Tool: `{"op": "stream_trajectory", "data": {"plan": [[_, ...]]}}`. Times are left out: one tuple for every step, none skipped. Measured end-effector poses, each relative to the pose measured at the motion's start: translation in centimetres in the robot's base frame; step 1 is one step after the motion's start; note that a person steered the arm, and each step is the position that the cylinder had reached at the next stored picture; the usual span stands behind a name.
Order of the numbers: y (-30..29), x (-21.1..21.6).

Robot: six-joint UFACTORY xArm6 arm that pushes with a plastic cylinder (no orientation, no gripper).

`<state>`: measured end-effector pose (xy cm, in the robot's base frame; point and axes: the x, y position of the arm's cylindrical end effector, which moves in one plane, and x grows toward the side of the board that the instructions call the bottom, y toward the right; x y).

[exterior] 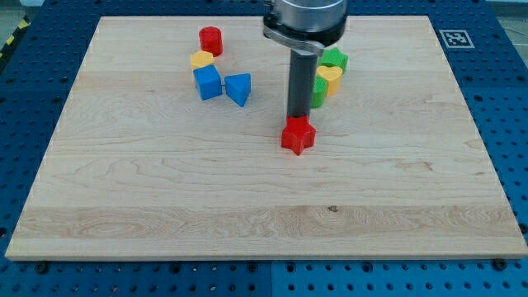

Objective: Separate yellow heart from green blocks

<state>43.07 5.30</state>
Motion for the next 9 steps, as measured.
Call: {"op": "stream_trajectory", "data": {"plan": [[3.6,0.0],[7.1,0.0],[9.9,0.0],[13.1,0.0],[13.5,-1.2],[12.5,-4.3],[12.0,-4.6],[8.8,-4.6],[5.6,-5.0]]}}
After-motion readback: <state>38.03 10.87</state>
